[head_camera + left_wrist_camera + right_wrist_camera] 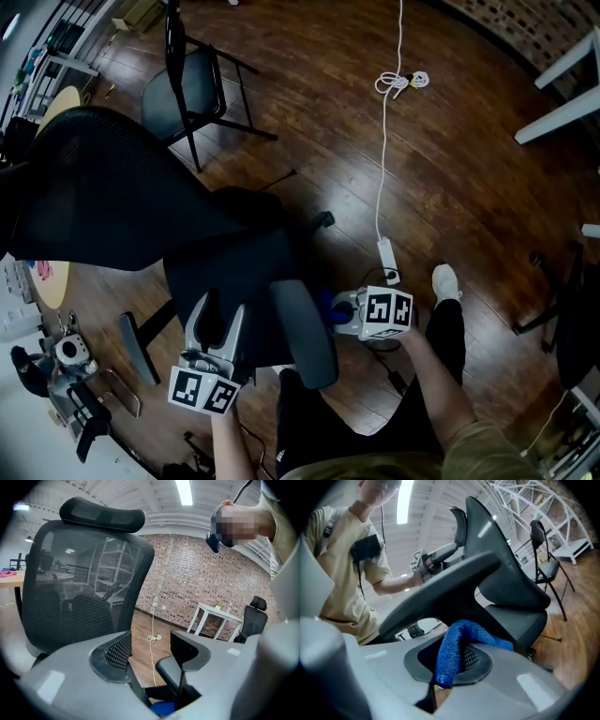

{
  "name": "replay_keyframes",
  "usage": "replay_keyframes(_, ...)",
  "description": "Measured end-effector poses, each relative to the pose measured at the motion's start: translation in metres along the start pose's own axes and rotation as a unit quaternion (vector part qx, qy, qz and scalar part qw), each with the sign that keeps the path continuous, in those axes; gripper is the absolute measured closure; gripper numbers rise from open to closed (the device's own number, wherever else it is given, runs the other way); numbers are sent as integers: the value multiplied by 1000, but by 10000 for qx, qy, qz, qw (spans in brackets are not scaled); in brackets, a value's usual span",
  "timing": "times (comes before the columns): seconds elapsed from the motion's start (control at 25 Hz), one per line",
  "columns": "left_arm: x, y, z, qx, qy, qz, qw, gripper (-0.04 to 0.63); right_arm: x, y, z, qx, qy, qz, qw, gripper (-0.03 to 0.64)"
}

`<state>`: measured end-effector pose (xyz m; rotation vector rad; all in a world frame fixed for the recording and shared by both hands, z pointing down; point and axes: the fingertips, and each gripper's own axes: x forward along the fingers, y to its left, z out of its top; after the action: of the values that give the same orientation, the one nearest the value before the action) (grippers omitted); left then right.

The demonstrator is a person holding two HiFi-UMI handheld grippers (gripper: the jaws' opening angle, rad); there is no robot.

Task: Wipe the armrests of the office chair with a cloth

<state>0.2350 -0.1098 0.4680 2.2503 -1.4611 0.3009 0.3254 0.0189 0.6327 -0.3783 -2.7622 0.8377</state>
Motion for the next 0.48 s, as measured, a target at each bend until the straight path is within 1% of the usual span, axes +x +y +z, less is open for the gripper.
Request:
replay_keyframes(0.08,-2,1,-2,1,13,8,10000,353,-2,-27,-21,307,217,-317,9988,598)
replay_keyframes(0.2,-6,6,-7,-10,50,34,10000,353,0,-74,-55,689,662,-804,9922,598)
replay_keyframes(0.28,-9,9,-11,-10,72,74,9999,353,5,-104,-80,850,1024,-1014,9859,598)
replay_keyframes(0.4,-10,13,-19,-2,125,135,9998,353,16,-144,-112,1012,1606,-1296,9732,598)
replay_keyframes(0.48,-11,11,-28,-46,206,106,9997,353,23,-156,-126,1269,1744,-1439,9658,598)
